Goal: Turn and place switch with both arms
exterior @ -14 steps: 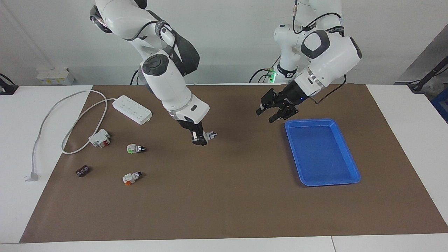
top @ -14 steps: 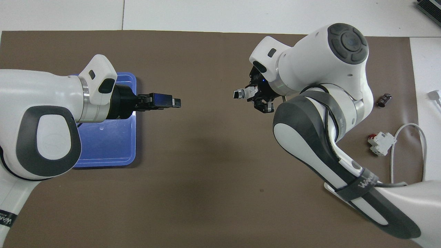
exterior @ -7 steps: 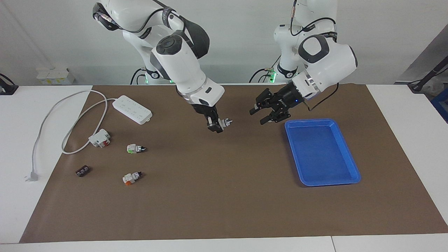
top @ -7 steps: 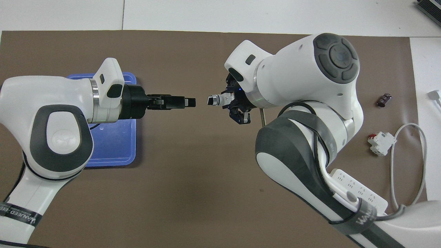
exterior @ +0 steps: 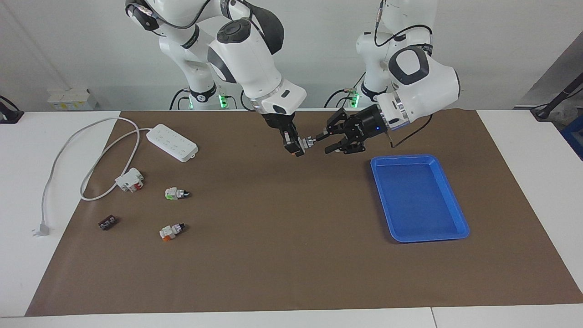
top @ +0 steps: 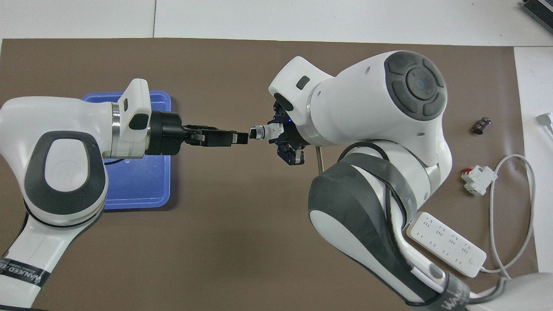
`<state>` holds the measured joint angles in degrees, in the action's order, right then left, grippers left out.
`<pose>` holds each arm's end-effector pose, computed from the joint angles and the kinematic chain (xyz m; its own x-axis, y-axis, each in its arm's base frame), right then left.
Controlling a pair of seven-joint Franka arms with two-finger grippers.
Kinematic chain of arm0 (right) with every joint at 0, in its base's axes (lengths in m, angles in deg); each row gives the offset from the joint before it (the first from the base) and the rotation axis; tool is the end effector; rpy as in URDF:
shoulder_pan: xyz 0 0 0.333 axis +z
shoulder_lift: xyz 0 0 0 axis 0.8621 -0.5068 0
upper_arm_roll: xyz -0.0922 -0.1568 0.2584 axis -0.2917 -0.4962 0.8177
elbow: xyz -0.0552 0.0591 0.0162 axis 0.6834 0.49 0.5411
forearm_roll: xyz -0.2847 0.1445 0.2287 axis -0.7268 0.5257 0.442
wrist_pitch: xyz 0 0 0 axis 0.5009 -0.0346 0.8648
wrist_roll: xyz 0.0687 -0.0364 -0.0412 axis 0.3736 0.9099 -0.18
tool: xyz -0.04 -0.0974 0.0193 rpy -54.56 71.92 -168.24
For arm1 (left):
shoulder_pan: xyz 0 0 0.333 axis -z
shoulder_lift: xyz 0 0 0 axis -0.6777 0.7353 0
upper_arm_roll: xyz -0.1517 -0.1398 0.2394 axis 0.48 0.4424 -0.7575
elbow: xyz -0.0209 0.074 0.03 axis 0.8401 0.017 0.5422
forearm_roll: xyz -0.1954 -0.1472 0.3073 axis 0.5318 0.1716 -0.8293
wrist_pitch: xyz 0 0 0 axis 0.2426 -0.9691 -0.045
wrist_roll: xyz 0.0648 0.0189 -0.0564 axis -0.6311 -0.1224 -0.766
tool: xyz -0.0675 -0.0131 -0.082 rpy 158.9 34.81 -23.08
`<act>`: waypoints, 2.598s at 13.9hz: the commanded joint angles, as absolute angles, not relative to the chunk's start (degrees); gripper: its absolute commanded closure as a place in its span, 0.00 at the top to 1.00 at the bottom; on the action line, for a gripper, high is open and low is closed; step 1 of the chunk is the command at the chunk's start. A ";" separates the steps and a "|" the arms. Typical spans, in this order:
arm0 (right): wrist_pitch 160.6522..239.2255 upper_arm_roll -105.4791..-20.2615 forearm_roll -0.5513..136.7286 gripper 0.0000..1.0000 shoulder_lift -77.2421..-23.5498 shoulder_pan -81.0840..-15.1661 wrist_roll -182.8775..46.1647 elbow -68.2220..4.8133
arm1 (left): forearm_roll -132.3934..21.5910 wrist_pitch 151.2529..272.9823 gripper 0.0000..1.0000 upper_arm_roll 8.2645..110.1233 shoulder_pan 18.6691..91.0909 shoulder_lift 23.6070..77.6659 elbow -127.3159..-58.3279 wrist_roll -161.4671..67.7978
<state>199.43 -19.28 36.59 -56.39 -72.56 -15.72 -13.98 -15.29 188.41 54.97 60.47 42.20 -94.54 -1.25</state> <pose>0.5762 0.3354 0.5519 -0.0928 0.9239 0.3713 0.9916 0.0518 0.1188 0.5425 -0.2194 0.5062 0.9516 -0.1615 0.2617 -0.3074 -0.4836 0.8195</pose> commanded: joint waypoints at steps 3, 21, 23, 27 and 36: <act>199.15 -27.78 44.00 0.00 -51.76 -68.35 -10.71 -15.32 | -13.04 182.10 0.44 55.11 54.97 40.58 -95.51 3.84; 198.97 -60.75 60.53 0.00 -44.81 -42.94 -1.03 -18.30 | -7.06 194.74 0.37 60.28 59.45 40.66 -93.14 6.58; 198.97 -60.75 60.53 0.00 -44.81 -42.94 -1.03 -18.39 | -6.45 197.73 0.37 61.78 59.45 40.93 -92.96 6.40; 198.88 -60.75 60.53 0.00 -44.72 -42.94 -1.12 -18.48 | -5.74 202.32 0.36 64.07 59.71 41.28 -92.70 6.14; 198.80 -60.75 60.53 0.00 -44.72 -43.20 -1.12 -18.39 | -5.92 201.44 0.26 63.90 59.71 40.32 -93.84 5.96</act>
